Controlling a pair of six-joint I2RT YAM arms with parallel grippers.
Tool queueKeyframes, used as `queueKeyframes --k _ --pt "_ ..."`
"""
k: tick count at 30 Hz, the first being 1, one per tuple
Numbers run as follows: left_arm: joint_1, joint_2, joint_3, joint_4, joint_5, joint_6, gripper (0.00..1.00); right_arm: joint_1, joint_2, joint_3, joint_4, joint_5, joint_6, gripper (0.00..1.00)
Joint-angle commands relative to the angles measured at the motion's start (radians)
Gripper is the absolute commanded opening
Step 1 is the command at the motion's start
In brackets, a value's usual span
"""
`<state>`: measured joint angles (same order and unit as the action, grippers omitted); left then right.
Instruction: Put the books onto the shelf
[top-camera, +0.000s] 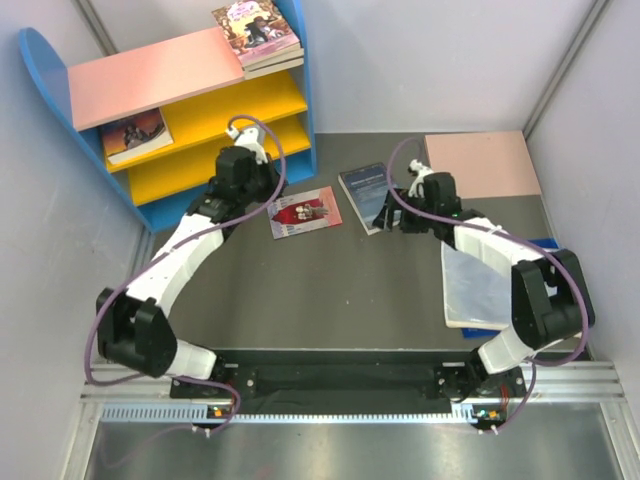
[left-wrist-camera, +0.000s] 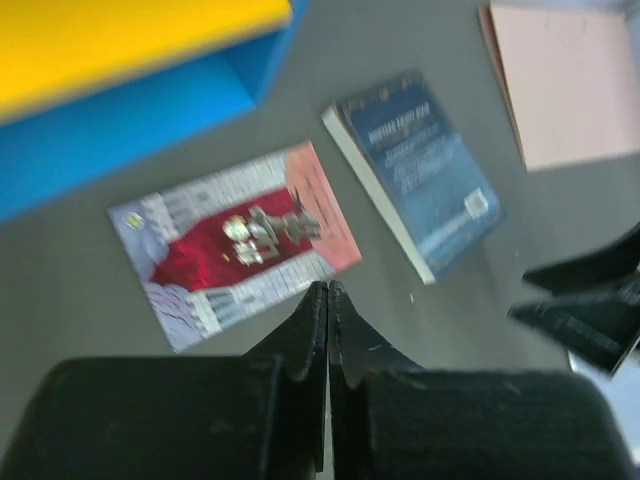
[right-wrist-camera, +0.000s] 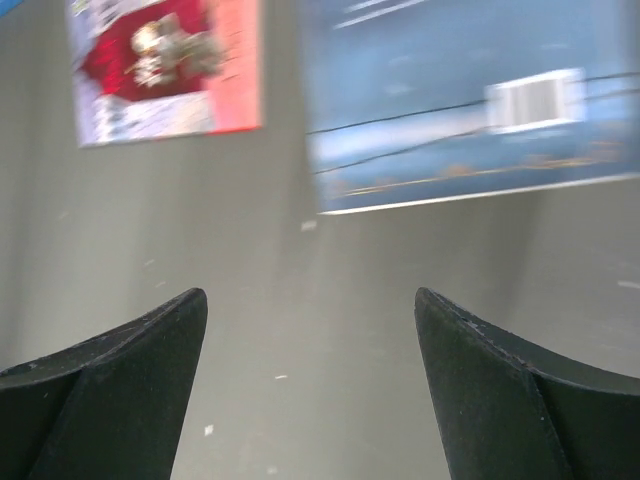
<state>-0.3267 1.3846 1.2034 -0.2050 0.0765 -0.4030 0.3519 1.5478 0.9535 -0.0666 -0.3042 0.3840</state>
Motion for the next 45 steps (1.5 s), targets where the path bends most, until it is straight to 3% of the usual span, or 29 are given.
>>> queueKeyframes --k 1,4,7,8,10,11,12,13,14,18,24,36,45 --pt "-0.040 0.088 -0.024 0.050 0.132 -0.051 0.00 -0.080 0.009 0.068 -0.048 0.007 -0.062 0.84" --pt "-0.070 0.187 -0.033 0.133 0.215 -0.123 0.00 -0.108 0.057 0.135 -0.059 0.020 -0.076 0.83" --pt "-0.116 0.305 0.005 0.206 0.236 -0.184 0.00 -0.113 0.127 0.233 -0.079 0.022 -0.099 0.68" --pt "-0.126 0.339 0.028 0.234 0.247 -0.191 0.00 -0.113 0.152 0.263 -0.097 0.020 -0.108 0.54" --pt "-0.143 0.446 0.108 0.249 0.270 -0.213 0.00 -0.113 0.225 0.348 -0.116 0.016 -0.112 0.37" --pt "-0.147 0.480 0.136 0.253 0.276 -0.220 0.01 -0.111 0.251 0.378 -0.140 0.022 -0.119 0.13" --pt "-0.155 0.514 0.163 0.253 0.275 -0.226 0.01 -0.113 0.309 0.410 -0.159 0.034 -0.125 0.00" --pt "-0.156 0.572 0.209 0.254 0.276 -0.238 0.02 -0.113 0.339 0.476 -0.179 0.065 -0.132 0.00" --pt "-0.158 0.600 0.229 0.254 0.276 -0.241 0.22 -0.110 0.395 0.514 -0.252 0.095 -0.141 0.00" --pt "-0.158 0.686 0.288 0.268 0.255 -0.252 0.46 -0.105 0.455 0.603 -0.320 0.242 -0.155 0.00" --pt "-0.160 0.740 0.306 0.317 0.240 -0.289 0.62 -0.103 0.515 0.663 -0.387 0.298 -0.178 0.00" --pt "-0.163 0.887 0.439 0.357 0.246 -0.356 0.56 -0.103 0.551 0.645 -0.406 0.254 -0.197 0.00" --pt "-0.176 0.823 0.408 0.495 0.246 -0.395 0.54 -0.103 0.560 0.634 -0.414 0.231 -0.214 0.00"
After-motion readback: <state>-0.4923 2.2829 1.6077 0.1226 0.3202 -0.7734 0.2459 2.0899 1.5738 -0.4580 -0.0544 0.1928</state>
